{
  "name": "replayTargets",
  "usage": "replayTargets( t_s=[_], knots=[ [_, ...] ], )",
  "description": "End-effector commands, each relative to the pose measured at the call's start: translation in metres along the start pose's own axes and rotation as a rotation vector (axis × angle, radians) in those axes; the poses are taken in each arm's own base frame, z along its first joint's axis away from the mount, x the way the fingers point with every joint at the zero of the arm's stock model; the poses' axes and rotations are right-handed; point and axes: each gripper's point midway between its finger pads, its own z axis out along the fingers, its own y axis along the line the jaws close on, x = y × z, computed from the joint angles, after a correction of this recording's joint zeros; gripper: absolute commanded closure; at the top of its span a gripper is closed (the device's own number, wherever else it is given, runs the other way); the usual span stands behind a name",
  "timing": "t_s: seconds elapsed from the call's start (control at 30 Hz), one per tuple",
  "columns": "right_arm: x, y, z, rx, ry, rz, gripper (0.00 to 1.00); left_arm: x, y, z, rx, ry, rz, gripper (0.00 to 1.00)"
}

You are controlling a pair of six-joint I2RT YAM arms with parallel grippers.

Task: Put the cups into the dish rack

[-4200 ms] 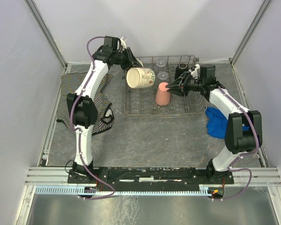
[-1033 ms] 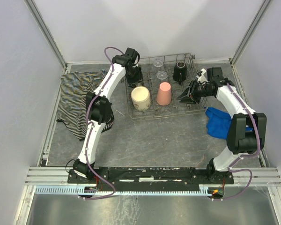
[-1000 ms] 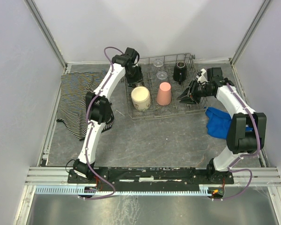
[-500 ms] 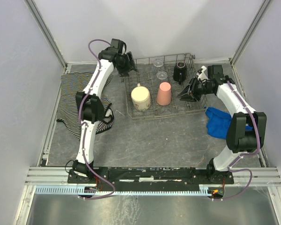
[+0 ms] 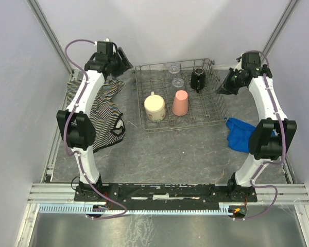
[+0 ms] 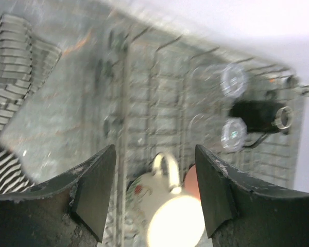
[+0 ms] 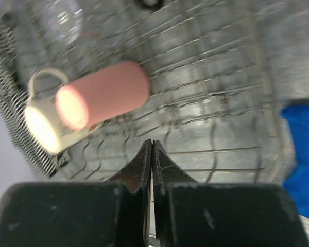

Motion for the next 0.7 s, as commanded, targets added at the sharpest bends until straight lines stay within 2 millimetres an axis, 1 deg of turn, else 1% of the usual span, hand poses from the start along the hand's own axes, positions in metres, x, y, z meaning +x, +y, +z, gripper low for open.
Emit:
replayTargets(
  t_s=[0.0,0.07,0.13,0.23,0.33,0.37,0.43,0.53,0.67],
  knots=[
    [-0.019,-0.064,-0.003,0.283,-0.034,-0.022,0.98,0.022,0.026,-0.015,-0.118,-0.016,0.009,0.34],
    [-0.022,-0.081,0.000,0.337,-0.032,-0.019,0.99,0.033,0.042,-0.025,-0.175,-0.005,0.025,0.36],
    [-0.021,-0.092,0.005,0.374,-0.019,-0.020,0.97,0.043,0.056,-0.034,-0.226,0.020,0.032,0.36],
    [-0.019,-0.103,0.011,0.412,-0.014,-0.019,0.96,0.057,0.068,-0.041,-0.273,0.053,0.029,0.36],
    [-0.020,-0.116,0.012,0.467,-0.018,-0.026,0.96,0.071,0.079,-0.046,-0.298,0.085,0.028,0.37],
    [-0.021,-0.121,0.012,0.483,-0.017,-0.027,0.96,0.078,0.082,-0.047,-0.306,0.102,0.025,0.37],
    [-0.022,-0.129,0.014,0.506,-0.009,-0.025,0.96,0.098,0.091,-0.048,-0.315,0.152,0.019,0.39],
    [-0.019,-0.140,0.020,0.542,0.015,-0.025,0.96,0.128,0.102,-0.049,-0.324,0.215,0.002,0.44],
    [-0.009,-0.151,0.029,0.567,0.056,-0.020,0.96,0.158,0.107,-0.043,-0.320,0.284,-0.009,0.44]
  ],
)
